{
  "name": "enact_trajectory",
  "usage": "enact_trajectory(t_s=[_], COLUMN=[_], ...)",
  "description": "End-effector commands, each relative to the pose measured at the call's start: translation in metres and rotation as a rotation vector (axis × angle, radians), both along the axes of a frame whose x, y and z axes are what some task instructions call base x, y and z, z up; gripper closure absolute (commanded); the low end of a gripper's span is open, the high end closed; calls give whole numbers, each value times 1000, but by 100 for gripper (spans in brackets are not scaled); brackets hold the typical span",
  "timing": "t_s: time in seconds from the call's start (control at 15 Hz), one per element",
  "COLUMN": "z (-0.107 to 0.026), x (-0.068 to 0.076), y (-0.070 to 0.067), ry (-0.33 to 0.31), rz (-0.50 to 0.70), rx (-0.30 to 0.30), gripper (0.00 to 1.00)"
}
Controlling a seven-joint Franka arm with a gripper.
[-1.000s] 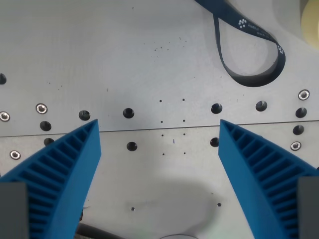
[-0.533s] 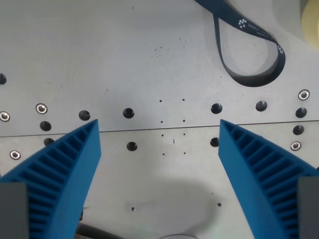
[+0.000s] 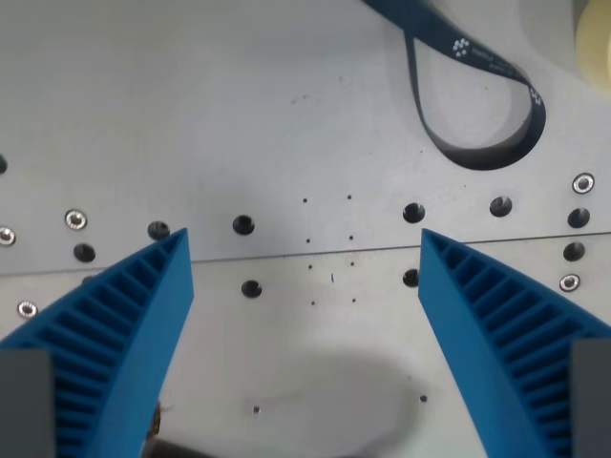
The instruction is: Move above the blue bag
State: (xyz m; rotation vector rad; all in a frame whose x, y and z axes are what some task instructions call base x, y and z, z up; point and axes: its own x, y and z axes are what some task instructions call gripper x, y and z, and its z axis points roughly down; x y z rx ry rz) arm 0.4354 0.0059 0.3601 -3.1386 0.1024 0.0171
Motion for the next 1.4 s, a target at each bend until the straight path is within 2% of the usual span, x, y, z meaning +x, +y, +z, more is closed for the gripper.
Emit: enact_trajectory(t_s=[0.07,0.47,1.4], z=[-9,-36,-103], x=[8,26,77], y=[-8,-29,-89], ry=[-32,-39,-12], rz=[-117,-233,-498], rx=[-21,-30,-57], gripper=[0,0,0])
